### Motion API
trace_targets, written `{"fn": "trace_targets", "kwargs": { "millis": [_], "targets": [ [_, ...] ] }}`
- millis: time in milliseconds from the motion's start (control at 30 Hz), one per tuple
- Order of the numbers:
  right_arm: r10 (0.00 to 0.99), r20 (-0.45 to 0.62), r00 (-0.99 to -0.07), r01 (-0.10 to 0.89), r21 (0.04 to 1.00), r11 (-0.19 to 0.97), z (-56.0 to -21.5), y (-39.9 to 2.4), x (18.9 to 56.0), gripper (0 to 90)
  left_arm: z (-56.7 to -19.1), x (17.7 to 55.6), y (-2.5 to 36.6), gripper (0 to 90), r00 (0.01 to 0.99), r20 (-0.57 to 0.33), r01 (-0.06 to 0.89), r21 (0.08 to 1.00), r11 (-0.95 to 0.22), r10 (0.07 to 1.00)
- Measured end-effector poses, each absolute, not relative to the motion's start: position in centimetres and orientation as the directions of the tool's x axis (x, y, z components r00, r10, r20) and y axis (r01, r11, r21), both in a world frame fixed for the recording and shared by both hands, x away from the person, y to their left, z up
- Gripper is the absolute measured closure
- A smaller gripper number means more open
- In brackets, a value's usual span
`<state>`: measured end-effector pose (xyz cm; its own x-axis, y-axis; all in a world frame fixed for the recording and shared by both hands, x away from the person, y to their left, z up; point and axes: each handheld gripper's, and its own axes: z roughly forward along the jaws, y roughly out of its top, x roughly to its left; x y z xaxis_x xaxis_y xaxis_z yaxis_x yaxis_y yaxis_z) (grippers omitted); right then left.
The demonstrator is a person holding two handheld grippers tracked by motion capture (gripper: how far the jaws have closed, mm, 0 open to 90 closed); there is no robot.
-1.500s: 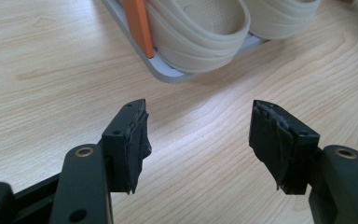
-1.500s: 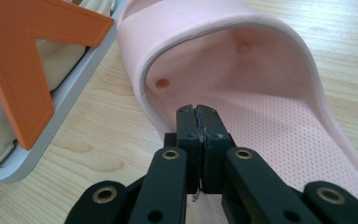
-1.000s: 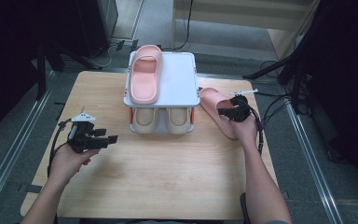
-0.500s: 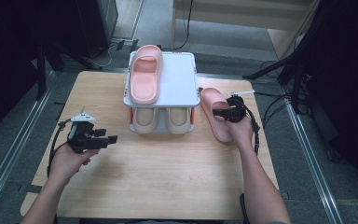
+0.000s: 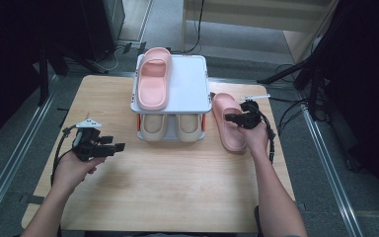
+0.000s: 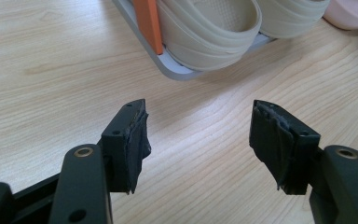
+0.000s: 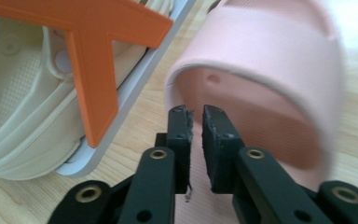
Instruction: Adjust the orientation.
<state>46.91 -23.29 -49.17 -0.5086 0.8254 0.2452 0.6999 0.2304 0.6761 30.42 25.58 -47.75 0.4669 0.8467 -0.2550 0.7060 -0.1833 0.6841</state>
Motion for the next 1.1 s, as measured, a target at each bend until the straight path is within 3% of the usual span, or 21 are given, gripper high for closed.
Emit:
{"fn": "trace_targets", "kwargs": {
  "millis": [367,500,1100],
  "targets": [
    [0.866,0.213,-0.453,0.668,0.724,0.172,-47.8,-26.6,45.4,68.3,-48.0,31.6,25.3,37.2,0.473,-0.262,0.704,0.686,-0.183,0.841],
    [0.891,0.192,-0.411,0.667,0.73,0.15,-48.3,-27.9,45.3,56.5,-48.1,31.9,25.1,37.2,0.477,-0.257,0.711,0.675,-0.197,0.841],
    [0.906,0.227,-0.356,0.732,0.67,0.12,-51.3,-27.5,48.5,56.0,-48.4,30.2,26.4,37.1,0.436,-0.252,0.723,0.669,-0.17,0.864]
  ]
}}
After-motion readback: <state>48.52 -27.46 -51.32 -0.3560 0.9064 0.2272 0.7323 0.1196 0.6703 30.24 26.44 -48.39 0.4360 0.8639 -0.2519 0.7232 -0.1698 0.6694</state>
